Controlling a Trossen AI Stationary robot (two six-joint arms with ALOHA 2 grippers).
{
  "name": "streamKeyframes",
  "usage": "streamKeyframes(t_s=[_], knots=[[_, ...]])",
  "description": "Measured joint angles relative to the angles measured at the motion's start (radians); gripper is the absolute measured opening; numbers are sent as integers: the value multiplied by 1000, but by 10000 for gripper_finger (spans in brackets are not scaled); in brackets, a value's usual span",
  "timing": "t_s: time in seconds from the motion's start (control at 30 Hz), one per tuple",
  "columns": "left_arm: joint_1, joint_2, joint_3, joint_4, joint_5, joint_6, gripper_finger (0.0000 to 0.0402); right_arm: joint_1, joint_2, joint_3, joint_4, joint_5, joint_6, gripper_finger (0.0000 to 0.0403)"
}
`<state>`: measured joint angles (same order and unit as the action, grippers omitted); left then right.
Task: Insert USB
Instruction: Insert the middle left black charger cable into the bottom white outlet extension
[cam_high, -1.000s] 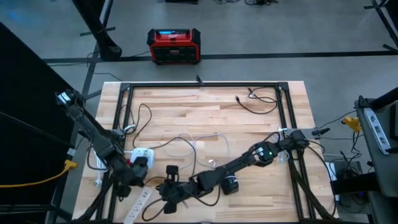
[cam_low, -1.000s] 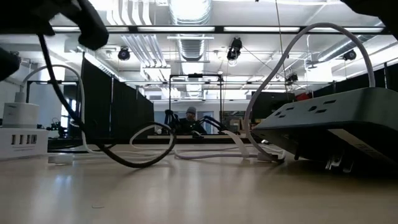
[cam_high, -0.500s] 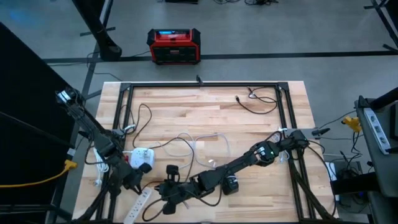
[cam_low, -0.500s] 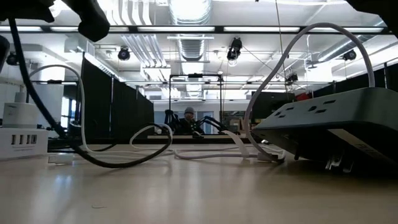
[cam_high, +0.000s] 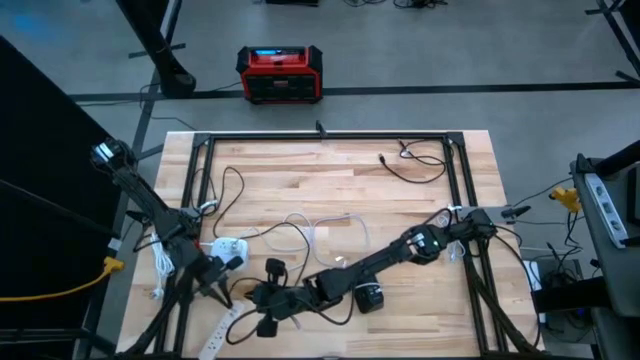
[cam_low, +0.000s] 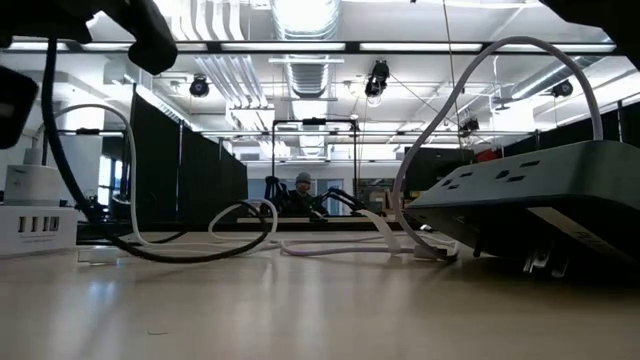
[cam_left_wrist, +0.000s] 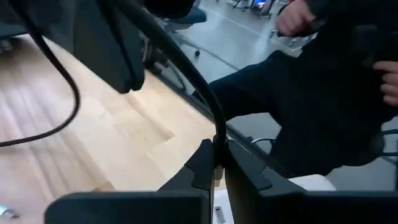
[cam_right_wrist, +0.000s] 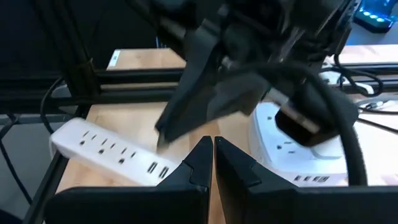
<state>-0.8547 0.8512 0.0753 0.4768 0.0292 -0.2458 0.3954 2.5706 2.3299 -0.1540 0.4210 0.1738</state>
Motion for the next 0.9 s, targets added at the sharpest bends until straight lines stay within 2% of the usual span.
streamKeyframes(t_s=[0.17,0.37,0.6,0.77,0.9], knots=[[0,49,1,3,-71,-47,10,-10,0,0,14,0,0,2],[-3,99,1,20,-75,-60,10,-13,0,0,13,0,0,2],[-61,147,-16,77,-107,-73,10,-12,0,0,11,0,0,2],[-114,179,-49,169,-208,-109,10,-10,0,0,10,0,-1,2],[-133,195,-48,172,-231,-127,10,-10,0,0,10,0,-1,2]])
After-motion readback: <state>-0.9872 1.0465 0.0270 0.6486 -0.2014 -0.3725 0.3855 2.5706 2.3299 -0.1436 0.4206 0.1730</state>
